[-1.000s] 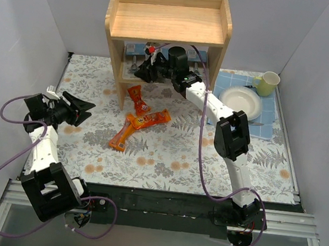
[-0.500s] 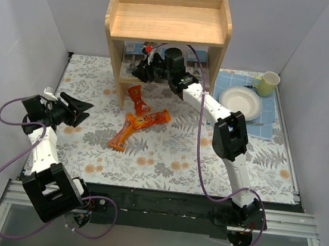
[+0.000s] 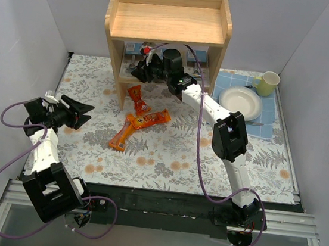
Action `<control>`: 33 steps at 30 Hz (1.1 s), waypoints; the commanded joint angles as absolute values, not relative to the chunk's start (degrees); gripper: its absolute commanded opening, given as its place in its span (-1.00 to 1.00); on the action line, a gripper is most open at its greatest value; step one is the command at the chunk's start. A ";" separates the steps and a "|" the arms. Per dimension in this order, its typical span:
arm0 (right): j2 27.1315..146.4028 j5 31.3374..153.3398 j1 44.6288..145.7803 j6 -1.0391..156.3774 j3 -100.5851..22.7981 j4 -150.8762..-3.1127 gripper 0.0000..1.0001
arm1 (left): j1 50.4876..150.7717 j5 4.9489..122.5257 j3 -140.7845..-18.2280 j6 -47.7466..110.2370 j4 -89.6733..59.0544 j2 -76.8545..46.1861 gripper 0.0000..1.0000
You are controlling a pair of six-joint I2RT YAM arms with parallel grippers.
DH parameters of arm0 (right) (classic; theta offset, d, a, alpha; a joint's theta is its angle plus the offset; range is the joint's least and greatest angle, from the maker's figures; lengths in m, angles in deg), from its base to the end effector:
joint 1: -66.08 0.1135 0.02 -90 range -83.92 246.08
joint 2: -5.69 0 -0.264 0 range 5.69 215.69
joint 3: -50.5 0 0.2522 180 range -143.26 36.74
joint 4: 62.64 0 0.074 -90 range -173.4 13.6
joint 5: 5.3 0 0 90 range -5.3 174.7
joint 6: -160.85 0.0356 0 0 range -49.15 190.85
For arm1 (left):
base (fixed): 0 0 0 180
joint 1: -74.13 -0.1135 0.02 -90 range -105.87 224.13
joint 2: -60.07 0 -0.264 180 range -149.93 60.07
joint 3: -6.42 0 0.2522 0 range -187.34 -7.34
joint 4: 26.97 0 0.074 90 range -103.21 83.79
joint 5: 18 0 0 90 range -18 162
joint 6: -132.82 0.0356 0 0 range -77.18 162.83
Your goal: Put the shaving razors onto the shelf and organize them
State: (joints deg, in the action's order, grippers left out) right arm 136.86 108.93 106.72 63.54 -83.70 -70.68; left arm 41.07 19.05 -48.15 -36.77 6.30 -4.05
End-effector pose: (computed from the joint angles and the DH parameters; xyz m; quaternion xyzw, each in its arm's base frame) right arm 0.4091 0.3704 0.3163 -0.4225 0.6011 0.3377 0.5884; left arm 0.2028 0.0981 0.2443 -0.5837 0.6033 -0.5168 0.1677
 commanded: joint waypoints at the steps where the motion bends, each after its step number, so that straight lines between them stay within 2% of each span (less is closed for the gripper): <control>1: 136.29 112.30 110.20 62.33 -81.65 -72.71 -0.13 | 40.82 18.12 -47.94 -37.68 4.29 -3.30 0.11; 7: 133.92 109.14 110.20 61.98 -80.60 -72.36 -0.01 | 40.73 17.77 -48.56 -38.74 3.14 -4.35 0.12; 11: 128.23 108.43 110.11 60.40 -77.00 -71.13 0.08 | 40.82 17.33 -50.49 -39.35 2.97 -5.14 0.15; 20: 120.65 105.62 109.94 54.69 -68.12 -70.69 0.15 | 40.82 15.75 -50.49 -43.04 -2.03 -6.55 0.18; 33: 128.82 107.81 108.35 52.84 -75.40 -71.30 0.16 | 40.82 15.84 -49.79 -41.38 -2.22 -7.34 0.18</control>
